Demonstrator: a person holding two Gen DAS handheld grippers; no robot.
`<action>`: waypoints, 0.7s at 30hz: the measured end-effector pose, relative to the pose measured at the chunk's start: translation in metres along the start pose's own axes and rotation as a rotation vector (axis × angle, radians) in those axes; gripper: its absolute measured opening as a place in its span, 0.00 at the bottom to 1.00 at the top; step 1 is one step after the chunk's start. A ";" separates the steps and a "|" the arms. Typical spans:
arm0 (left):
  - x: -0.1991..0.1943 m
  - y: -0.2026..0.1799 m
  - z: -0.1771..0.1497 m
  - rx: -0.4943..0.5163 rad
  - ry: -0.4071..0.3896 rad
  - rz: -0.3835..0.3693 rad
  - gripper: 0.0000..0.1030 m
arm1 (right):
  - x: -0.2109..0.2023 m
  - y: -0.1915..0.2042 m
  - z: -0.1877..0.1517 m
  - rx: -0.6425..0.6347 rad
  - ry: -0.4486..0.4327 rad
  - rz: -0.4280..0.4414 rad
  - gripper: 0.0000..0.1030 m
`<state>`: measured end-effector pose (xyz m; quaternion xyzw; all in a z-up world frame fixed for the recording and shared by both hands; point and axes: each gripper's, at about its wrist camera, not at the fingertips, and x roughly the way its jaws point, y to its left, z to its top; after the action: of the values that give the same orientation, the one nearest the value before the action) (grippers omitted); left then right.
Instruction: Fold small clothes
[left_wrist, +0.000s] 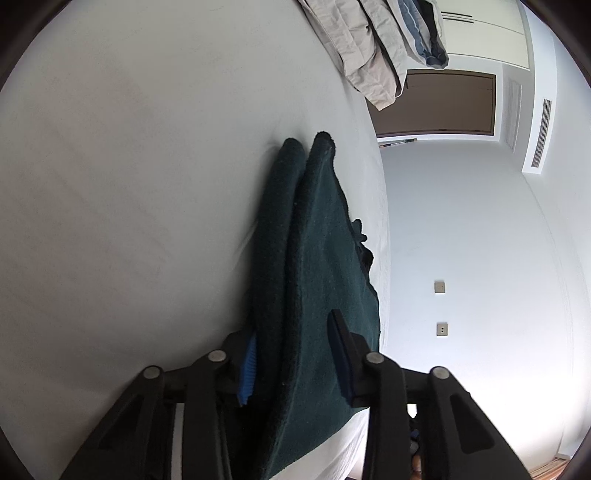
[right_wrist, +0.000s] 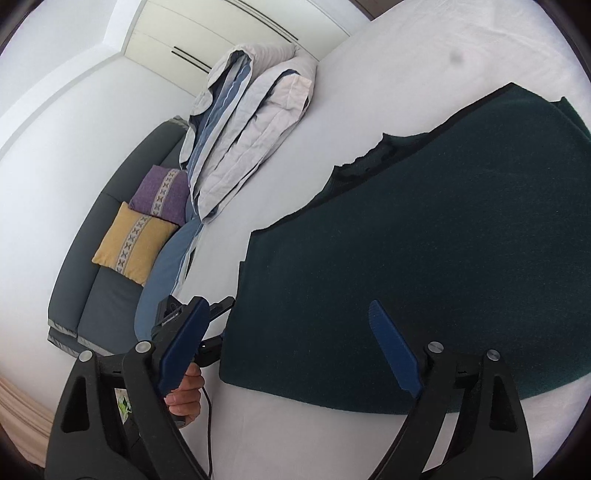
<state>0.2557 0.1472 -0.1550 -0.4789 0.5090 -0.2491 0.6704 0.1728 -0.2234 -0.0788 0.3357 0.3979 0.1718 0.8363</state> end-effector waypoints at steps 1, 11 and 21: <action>0.001 0.001 0.000 0.006 0.003 0.002 0.26 | 0.007 0.001 0.001 0.001 0.016 -0.004 0.86; -0.003 -0.025 -0.003 0.143 -0.016 0.061 0.13 | 0.070 -0.017 0.022 0.056 0.131 -0.052 0.85; 0.040 -0.138 -0.024 0.356 0.008 0.097 0.12 | 0.027 -0.063 0.056 0.179 0.023 0.050 0.85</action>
<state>0.2688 0.0479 -0.0499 -0.3264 0.4822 -0.3045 0.7538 0.2351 -0.2772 -0.1119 0.4170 0.4130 0.1602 0.7937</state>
